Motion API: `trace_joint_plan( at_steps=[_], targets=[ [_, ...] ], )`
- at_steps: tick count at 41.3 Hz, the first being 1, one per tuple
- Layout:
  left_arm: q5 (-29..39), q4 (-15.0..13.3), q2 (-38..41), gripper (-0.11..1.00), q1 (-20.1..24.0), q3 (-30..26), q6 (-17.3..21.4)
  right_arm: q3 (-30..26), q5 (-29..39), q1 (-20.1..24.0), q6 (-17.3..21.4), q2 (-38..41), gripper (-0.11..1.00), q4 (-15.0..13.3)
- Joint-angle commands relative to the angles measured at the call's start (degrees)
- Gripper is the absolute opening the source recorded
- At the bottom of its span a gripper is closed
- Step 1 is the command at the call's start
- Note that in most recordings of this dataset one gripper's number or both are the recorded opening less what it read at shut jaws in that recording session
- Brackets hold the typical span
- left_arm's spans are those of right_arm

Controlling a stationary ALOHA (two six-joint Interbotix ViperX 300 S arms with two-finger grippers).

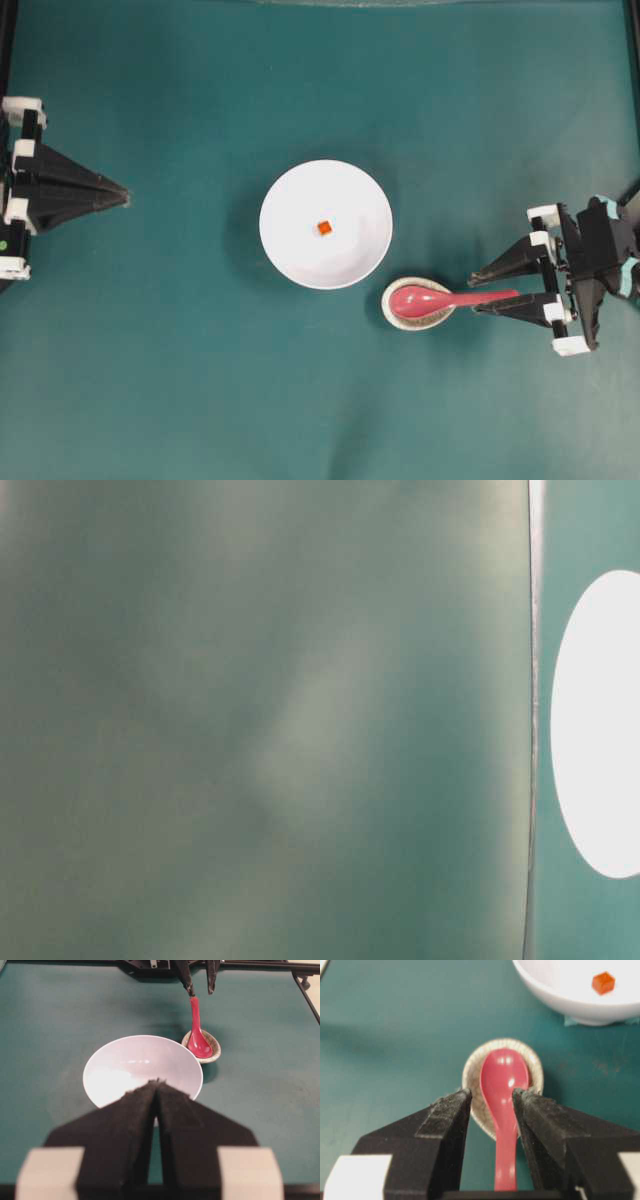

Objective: Grip the spoon and scoop the red block from the bowl with right arm.
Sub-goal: 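Lower the open right gripper around the pink spoon handle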

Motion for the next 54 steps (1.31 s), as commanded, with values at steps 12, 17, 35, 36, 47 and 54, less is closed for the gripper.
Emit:
trace_joint_plan(
  at_steps=[12, 17, 35, 36, 47, 54],
  targets=[
    [0.62, 0.18, 0.53, 0.0, 0.0, -1.41, 0.09, 0.26, -6.77, 1.76, -0.09, 8.7, 0.46, 0.7],
    [0.97, 0.18, 0.62, 0.0, 0.09, -1.41, 0.09, 0.7, -8.26, 1.85, -0.09, 10.28, 0.46, 0.7],
    [1.14, 0.18, 0.62, 0.0, 0.09, -1.41, 0.26, 1.05, -10.37, 1.85, -0.09, 13.97, 0.46, 0.7],
    [1.23, 0.18, 0.62, 0.0, 0.09, -1.32, 0.26, 1.05, -10.55, 1.76, -0.09, 14.15, 0.46, 0.7],
    [1.67, 0.18, 0.62, 0.0, 0.09, -1.32, 0.35, 1.05, -12.57, 2.81, -0.18, 16.35, 0.46, 0.7],
    [2.02, 0.18, 0.62, 0.0, 0.09, -1.41, 0.35, 1.14, -13.1, 3.16, -0.09, 16.79, 0.46, 0.7]
  ],
)
